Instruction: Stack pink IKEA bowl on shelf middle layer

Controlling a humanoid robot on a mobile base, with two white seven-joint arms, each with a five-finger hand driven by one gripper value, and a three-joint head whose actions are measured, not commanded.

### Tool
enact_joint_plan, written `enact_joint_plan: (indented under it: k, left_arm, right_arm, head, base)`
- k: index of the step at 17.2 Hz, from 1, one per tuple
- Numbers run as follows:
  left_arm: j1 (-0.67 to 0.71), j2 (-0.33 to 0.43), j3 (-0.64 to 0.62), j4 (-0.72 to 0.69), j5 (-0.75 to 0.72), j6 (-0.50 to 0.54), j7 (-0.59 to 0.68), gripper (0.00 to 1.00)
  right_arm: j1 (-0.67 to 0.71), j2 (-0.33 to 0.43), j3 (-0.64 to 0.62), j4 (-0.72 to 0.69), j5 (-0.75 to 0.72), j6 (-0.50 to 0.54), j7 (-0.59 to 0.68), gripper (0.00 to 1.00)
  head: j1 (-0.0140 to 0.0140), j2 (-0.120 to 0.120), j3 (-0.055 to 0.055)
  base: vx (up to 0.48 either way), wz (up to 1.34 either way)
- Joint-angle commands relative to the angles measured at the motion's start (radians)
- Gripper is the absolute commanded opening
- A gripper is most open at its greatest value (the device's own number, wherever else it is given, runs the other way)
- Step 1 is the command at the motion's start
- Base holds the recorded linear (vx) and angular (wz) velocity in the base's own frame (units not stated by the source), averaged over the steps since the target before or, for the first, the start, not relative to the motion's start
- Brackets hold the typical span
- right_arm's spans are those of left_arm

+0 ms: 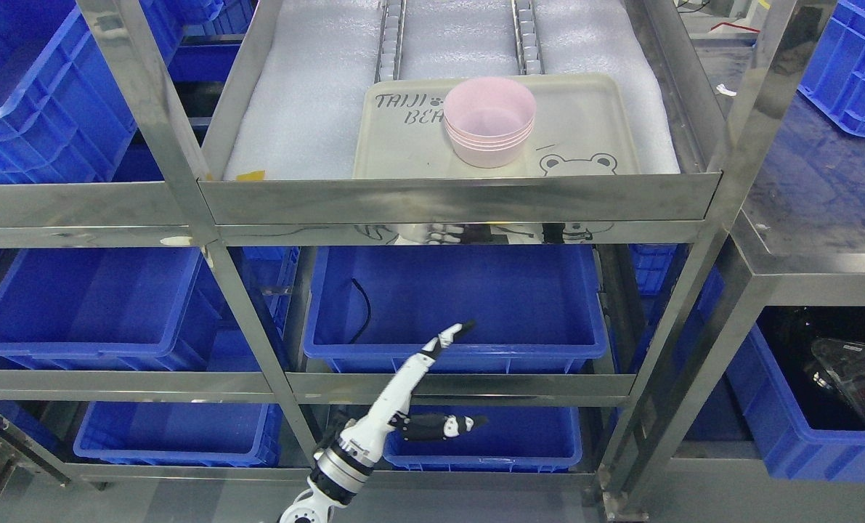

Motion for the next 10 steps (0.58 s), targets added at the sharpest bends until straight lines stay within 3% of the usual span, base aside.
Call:
enact_joint_plan:
  k: [1,2,3,10]
  left_arm:
    - [0.083,0.017,0.134,-0.132,0.220,0.230,0.106,0.99]
    - [0.083,0.017,0.131,-0.209,0.238,0.341,0.109,1.00]
    - [0.083,0.017,0.133,-0.242,0.239,0.370,0.109,1.00]
    - [0.106,0.017,0.076,-0.256,0.243,0.336,0.131,1.00]
  right_arm:
    - [0.005,-0.017,0.000,-0.017,0.000,-0.001,0.000,1.00]
    - [0.003,-0.017,0.000,-0.017,0.000,-0.001,0.000,1.00]
    - [0.005,-0.017,0.000,-0.017,0.000,-0.001,0.000,1.00]
    - [0.005,-0.017,0.000,-0.017,0.000,-0.001,0.000,1.00]
  head:
    - [0.0000,0.000,0.000]
    - [0.0000,0.000,0.000]
    - [0.0000,0.000,0.000]
    - [0.0000,0.000,0.000]
  base:
    - [0.000,0.00]
    - [0.000,0.00]
    - [0.000,0.00]
    - [0.000,0.00]
